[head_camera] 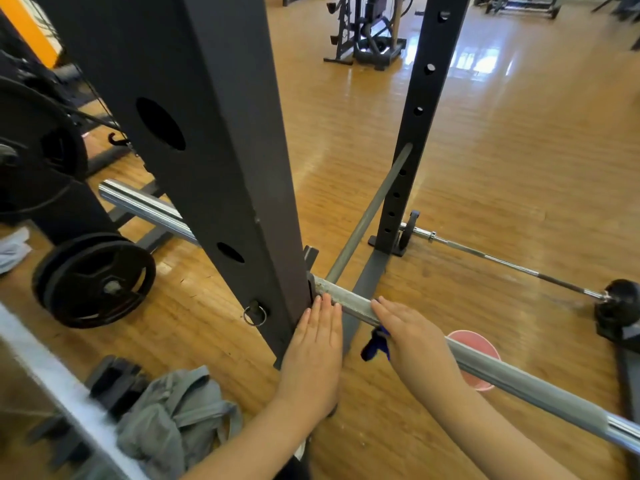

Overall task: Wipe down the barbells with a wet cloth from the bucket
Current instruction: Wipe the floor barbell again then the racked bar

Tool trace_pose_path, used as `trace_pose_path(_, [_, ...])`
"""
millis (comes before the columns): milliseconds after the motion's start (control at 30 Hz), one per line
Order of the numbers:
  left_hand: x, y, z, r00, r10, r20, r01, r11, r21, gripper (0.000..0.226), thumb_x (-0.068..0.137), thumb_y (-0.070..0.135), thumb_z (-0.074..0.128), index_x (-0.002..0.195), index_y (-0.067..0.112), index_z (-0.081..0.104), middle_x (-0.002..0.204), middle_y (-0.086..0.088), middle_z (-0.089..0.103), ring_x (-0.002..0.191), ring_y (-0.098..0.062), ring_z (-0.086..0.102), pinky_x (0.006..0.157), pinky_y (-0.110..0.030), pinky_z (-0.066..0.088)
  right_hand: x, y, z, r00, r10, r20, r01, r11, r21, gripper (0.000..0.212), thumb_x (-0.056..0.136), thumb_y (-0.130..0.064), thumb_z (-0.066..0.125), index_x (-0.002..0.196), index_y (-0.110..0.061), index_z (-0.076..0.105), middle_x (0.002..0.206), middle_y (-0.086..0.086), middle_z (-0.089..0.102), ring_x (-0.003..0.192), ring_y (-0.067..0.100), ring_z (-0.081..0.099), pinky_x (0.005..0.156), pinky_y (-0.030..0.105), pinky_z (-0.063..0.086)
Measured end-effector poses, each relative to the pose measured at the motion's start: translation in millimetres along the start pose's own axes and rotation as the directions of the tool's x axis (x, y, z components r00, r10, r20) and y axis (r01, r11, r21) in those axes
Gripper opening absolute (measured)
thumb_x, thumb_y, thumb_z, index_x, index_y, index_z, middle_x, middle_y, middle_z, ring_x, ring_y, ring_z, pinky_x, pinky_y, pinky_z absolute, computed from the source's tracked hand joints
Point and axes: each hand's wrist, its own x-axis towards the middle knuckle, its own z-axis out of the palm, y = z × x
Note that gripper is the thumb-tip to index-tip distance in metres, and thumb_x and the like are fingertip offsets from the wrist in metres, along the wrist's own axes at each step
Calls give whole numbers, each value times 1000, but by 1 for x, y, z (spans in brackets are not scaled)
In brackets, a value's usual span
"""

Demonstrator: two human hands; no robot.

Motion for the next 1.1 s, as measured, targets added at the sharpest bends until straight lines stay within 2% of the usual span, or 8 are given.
trace_pose_path(100, [1, 0, 2, 999, 39, -7, -38, 988, 147, 82, 91, 26, 47, 136, -6, -12, 150, -25, -12, 141, -32, -9, 106, -42, -16, 29, -20, 2, 1000, -25, -16, 26, 997, 66, 45, 53, -5, 88, 95, -8, 73, 88, 3, 73, 77, 20, 71, 58, 25, 54])
trace_pose_path(267, [1, -3, 1, 999, 39, 31, -41, 998, 40, 91, 53, 21, 81, 129, -5, 37, 133, -23, 52, 124, -33, 52, 105, -43, 29, 36, -25, -7, 995, 7, 99, -13, 998, 54, 50, 97, -11, 46, 145, -18, 35, 146, -4, 40, 133, 13, 38, 104, 24, 34])
trace_pose_path(367, [2, -3, -5, 1000, 25, 11, -25, 999, 19, 94, 60, 21, 80, 134, -5, 29, 141, -24, 43, 131, -33, 44, 109, -42, 21, 12, -14, -9, 999, 23, 37, -22, 999, -22, 64, 77, -7, 74, 135, -16, 50, 136, -1, 53, 121, 12, 53, 93, 23, 45])
trace_pose_path(467, [-2, 1, -7, 997, 51, 50, -56, 994, 97, 80, 93, 22, 45, 135, -1, -19, 154, -19, -13, 145, -31, -6, 107, -37, -18, 12, -14, 2, 999, 38, -9, -38, 999, -23, 68, 28, 0, 93, 93, -7, 74, 88, 5, 73, 75, 19, 71, 59, 26, 55])
trace_pose_path(567, [1, 2, -11, 995, 78, 56, -85, 986, 142, 73, 97, 24, 32, 130, 0, -29, 152, -16, -26, 143, -30, -19, 104, -37, -25, 32, -34, -4, 1000, -4, -27, 6, 999, 50, 45, 52, 3, 85, 94, -4, 73, 87, 8, 73, 79, 23, 70, 65, 29, 56])
trace_pose_path(767, [1, -3, -8, 997, 41, 65, -46, 996, 81, 93, 70, 27, 71, 138, -4, 17, 148, -24, 31, 138, -33, 32, 112, -40, 10, 30, -27, -10, 993, 52, 102, -60, 995, 78, 51, 96, -6, 44, 144, -20, 36, 150, -4, 35, 137, 12, 33, 109, 22, 25])
trace_pose_path(967, [2, -5, 0, 997, 74, 38, -74, 997, 14, 94, 46, 21, 83, 127, -7, 44, 130, -24, 55, 121, -33, 54, 104, -43, 30, 16, -17, -1, 997, 65, -34, -64, 998, 27, 57, 35, -1, 93, 88, -14, 75, 84, 0, 74, 71, 14, 71, 56, 21, 53])
trace_pose_path(1100, [3, -2, -8, 998, 49, 34, -52, 992, 117, 83, 65, 32, 76, 131, -6, 45, 141, -26, 40, 133, -33, 39, 111, -41, 15, 49, -43, -4, 1000, 1, 18, -4, 992, 123, 25, 83, -5, 64, 108, -11, 67, 103, 3, 70, 96, 21, 66, 73, 23, 47])
